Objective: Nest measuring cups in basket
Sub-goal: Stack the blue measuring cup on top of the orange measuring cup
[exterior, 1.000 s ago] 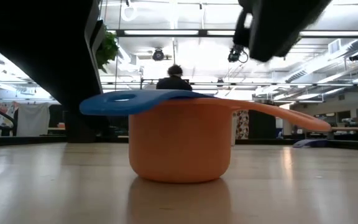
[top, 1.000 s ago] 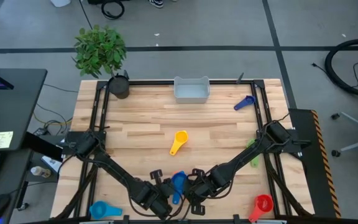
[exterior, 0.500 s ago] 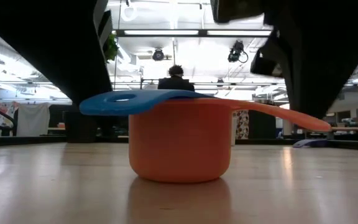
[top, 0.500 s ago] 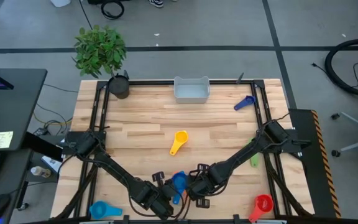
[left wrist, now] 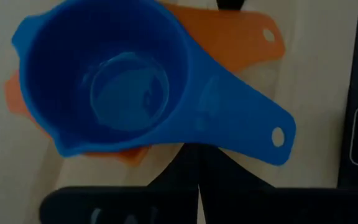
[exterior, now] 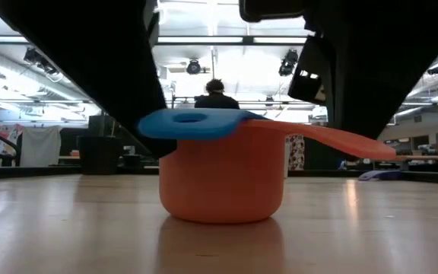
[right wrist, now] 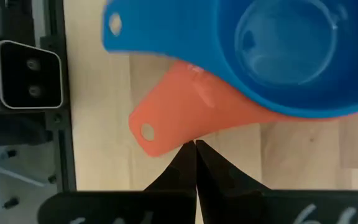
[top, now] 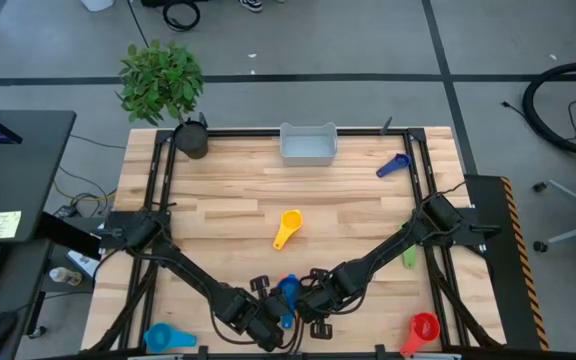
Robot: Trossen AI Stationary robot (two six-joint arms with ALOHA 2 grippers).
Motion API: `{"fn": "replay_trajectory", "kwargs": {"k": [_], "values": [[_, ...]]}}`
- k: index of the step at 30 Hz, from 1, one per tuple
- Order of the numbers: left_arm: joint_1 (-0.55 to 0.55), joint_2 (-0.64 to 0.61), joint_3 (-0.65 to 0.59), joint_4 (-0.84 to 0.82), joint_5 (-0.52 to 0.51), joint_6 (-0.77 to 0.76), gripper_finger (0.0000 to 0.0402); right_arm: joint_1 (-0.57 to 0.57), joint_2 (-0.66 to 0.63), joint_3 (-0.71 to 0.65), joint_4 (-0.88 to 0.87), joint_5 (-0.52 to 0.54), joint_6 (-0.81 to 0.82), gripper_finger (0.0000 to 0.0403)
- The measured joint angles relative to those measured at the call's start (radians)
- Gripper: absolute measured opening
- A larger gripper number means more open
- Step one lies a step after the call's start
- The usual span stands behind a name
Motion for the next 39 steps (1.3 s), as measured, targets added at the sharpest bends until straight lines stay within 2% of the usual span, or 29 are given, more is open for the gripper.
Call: {"fn": "replay_trajectory", "kwargs": {"k": [7,39], "values": [[0.017,0.000,0.000,0.026,0.005,0.042,0.0000,-0.009,0.000,0.000,0.058,-0.007,-0.001,0.0001],[0.023,0.000,-0.002,0.071,-0.041,0.108,0.0000,-0.027,0.001,-0.002,0.101,0.012,-0.066,0.0001]]}}
